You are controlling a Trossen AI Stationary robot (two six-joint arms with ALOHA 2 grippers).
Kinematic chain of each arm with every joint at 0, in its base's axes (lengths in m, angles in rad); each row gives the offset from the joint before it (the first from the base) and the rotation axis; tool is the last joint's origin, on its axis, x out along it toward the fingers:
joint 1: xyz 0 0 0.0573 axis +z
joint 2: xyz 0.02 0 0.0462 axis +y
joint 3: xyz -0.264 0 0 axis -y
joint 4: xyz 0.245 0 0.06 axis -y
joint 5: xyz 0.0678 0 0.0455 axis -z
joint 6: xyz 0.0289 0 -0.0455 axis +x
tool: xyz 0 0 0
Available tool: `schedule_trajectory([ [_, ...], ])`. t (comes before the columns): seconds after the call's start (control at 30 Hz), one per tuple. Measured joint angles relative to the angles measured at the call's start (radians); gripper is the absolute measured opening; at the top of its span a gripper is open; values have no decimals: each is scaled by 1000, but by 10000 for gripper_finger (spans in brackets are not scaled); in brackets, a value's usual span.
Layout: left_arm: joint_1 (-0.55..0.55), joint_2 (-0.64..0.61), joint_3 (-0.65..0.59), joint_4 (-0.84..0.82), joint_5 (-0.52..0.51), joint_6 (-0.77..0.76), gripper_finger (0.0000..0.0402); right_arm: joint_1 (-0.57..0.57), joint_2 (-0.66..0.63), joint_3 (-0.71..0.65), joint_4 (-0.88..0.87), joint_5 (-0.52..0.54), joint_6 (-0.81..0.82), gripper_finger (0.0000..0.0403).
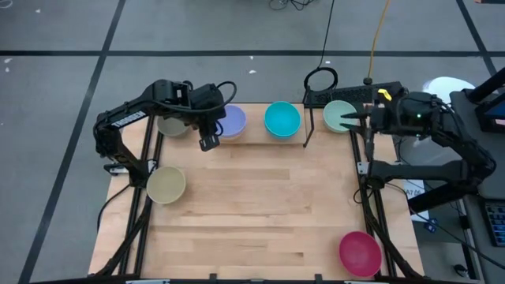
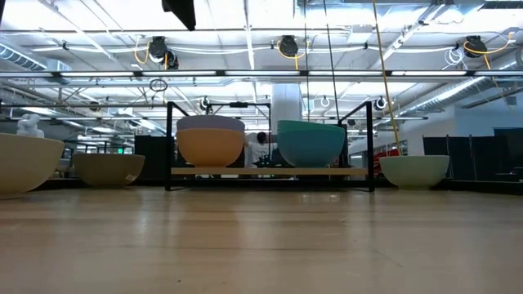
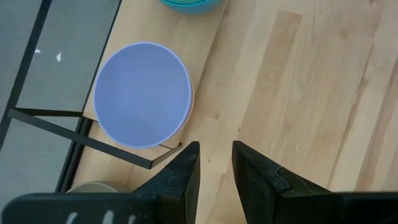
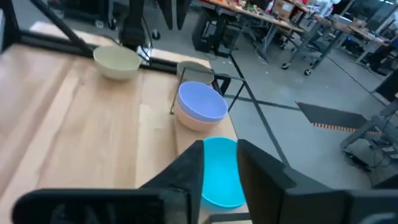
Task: Place and stack bowls onto a shelf
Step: Stack the red bowl on top of the light blue bowl on the shelf
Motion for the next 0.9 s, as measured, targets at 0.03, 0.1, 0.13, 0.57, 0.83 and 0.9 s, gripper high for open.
schedule_trajectory([
  [0.03, 0, 0, 0, 0, 0, 1, 99, 0, 1, 0, -4, -2, -10, 98],
  [0.1, 0, 0, 0, 0, 0, 10, 99, 0, 1, 0, -38, -19, -17, 102],
  [0.13, 0, 0, 0, 0, 0, 16, 99, 0, 1, 0, -62, -24, -17, 102],
  [0.57, 0, 0, 0, 0, 0, 43, 99, 0, 5, 0, -432, 1, 99, 83],
  [0.83, 0, 0, 0, 0, 0, 42, 99, 0, 31, 0, -598, -107, 269, 83],
  [0.9, 0, 0, 0, 0, 0, 42, 99, 0, 41, 0, -610, -175, 319, 83],
])
